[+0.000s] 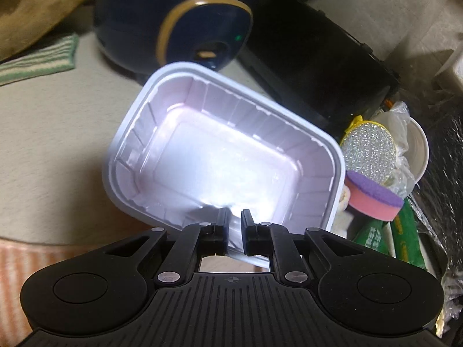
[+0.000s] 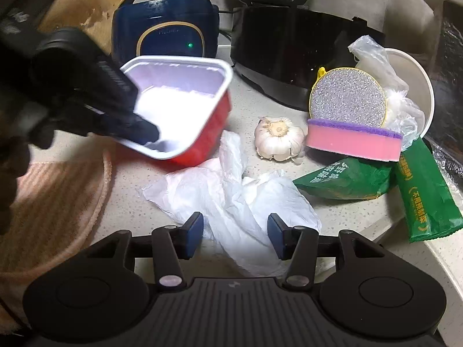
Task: Collect trash
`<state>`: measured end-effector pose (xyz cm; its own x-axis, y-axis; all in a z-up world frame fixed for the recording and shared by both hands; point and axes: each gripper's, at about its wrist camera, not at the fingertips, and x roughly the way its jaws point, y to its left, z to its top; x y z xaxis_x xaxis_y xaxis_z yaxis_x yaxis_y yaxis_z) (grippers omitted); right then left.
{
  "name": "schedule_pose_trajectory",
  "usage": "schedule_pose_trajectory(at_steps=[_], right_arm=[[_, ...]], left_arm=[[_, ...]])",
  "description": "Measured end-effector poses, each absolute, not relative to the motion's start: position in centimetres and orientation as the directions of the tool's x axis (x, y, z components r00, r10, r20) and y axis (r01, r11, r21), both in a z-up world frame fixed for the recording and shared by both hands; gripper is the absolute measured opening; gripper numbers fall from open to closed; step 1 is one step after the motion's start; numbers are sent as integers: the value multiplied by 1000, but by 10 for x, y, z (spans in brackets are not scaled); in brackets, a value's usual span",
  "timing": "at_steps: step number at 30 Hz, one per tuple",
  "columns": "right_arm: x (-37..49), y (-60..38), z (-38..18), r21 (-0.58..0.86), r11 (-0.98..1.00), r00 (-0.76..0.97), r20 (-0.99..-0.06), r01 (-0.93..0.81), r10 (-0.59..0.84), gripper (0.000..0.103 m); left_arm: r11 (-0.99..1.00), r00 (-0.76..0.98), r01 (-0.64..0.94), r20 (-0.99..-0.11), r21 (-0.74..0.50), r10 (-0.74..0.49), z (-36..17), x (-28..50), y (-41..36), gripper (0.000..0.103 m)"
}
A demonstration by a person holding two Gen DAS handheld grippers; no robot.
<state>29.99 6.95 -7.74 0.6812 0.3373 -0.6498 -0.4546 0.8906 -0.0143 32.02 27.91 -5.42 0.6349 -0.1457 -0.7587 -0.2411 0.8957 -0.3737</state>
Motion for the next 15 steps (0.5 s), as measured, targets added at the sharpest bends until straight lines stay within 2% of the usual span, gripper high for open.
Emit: schedule_pose_trajectory(at_steps=[10,15], right_arm=[[296,72,-77,-4,893,677,-654,-450,338,56],[293,73,-78,-12,893,681,-652,-450,334,59]], left_arm=[[873,648,-280,-750,-399,-135,-56,305,288,13],[890,662,-312,-748,-332,-48,-57,306,279,13]])
